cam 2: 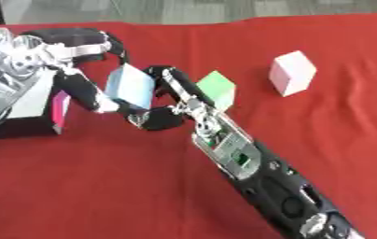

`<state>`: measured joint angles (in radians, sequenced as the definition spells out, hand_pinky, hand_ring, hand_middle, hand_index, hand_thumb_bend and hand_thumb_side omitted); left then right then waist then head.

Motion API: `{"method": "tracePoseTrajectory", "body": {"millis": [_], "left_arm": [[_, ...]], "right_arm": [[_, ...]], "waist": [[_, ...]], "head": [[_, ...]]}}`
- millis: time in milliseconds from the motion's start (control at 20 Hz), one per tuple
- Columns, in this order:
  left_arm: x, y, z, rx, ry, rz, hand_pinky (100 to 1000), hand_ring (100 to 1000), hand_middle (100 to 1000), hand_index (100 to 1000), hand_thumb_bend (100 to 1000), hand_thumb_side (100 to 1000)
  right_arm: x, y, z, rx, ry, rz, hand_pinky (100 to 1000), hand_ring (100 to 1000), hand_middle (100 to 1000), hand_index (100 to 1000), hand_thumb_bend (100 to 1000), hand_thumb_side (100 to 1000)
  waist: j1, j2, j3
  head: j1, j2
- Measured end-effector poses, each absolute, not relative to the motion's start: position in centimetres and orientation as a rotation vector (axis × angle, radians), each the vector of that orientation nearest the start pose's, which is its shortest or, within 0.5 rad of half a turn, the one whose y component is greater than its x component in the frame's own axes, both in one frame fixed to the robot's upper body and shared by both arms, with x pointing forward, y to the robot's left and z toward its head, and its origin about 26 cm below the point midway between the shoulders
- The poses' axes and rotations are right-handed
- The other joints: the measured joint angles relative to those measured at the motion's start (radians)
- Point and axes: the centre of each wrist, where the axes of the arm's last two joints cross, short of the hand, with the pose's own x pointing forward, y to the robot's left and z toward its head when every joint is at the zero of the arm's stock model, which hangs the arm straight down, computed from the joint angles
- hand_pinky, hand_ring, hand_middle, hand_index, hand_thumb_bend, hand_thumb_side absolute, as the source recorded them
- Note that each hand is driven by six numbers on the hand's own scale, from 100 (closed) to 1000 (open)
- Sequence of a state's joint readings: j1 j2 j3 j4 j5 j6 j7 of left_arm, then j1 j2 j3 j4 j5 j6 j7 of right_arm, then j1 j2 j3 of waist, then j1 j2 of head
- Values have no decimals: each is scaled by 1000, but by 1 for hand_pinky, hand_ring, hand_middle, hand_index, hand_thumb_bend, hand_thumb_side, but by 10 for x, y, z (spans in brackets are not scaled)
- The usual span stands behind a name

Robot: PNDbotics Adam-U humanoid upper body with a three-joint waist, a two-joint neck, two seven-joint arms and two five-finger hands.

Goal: Pick up the objects with one hand, pass them to the other hand, and then place them into the box on the other side of the table.

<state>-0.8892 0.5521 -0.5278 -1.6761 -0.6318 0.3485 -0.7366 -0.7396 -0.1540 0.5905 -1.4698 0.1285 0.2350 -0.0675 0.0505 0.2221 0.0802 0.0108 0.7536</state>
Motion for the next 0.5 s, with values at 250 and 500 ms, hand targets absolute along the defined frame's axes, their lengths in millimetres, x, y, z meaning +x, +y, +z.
{"method": "tracePoseTrajectory", "body": {"millis": [250, 500], "left_arm": [[361, 149, 267, 661, -1404, -1715, 792, 878, 612, 572, 200, 218], [360, 148, 268, 674, -1414, -1707, 763, 785, 539, 517, 186, 178]], "right_arm": [[360, -57, 157, -8, -1884, 942, 685, 671, 519, 540, 104, 100], [359, -57, 157, -15, -1888, 948, 687, 684, 536, 560, 231, 100]], "waist": [[0, 0, -1], [0, 0, -2]], "head": [[0, 0], [0, 0]]}}
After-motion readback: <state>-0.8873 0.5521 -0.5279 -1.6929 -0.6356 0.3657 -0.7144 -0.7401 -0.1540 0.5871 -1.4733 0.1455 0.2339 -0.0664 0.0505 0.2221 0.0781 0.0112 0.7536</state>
